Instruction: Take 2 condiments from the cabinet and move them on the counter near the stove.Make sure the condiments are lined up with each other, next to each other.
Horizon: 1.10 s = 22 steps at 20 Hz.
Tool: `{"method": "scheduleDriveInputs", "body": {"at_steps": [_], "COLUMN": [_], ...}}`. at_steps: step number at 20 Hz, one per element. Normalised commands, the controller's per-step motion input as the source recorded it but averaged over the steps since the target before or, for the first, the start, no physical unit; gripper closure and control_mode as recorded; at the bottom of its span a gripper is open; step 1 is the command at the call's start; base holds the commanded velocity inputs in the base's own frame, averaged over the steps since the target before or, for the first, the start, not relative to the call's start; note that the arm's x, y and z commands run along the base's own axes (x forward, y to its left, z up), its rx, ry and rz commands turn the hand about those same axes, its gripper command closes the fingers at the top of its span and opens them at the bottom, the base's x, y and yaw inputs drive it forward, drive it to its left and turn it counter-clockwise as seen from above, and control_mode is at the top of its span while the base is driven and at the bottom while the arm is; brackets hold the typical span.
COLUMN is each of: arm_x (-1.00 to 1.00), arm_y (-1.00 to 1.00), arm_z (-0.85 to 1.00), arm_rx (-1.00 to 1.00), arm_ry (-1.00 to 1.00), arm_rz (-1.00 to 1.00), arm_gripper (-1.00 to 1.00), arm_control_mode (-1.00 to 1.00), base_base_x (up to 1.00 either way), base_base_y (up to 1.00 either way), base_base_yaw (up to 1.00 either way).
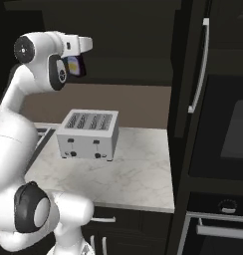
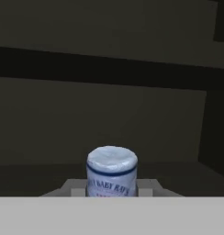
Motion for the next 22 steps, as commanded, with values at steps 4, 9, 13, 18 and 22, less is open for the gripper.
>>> {"method": "scheduleDriveInputs", "body": {"at_steps": [4, 9, 13, 18, 22], "arm_x": [-0.89, -0.76, -0.78, -0.6, -0.34], "arm_y": [-0.07, -0.11, -0.04, 0.0, 0.06], "arm_z": [-0.03, -0.02, 0.0, 0.0, -0.01], "arm_rx": [-0.01, 0.0, 0.0, 0.0, 0.0], "arm_ry": [-0.04, -0.01, 0.01, 0.08, 0.08], "arm_rz": [0.06, 0.13, 0.11, 0.05, 0.0], "arm_gripper": [1.0, 1.0, 1.0, 1.0, 1.0], "arm_control_mode": [-1.0, -1.0, -1.0, -1.0, -1.0], "base_base_x": [0.0, 0.0, 0.0, 0.0, 0.0], "base_base_y": [0.0, 0.0, 0.0, 0.0, 0.0], "base_base_yaw": [0.0, 0.0, 0.0, 0.0, 0.0]}}
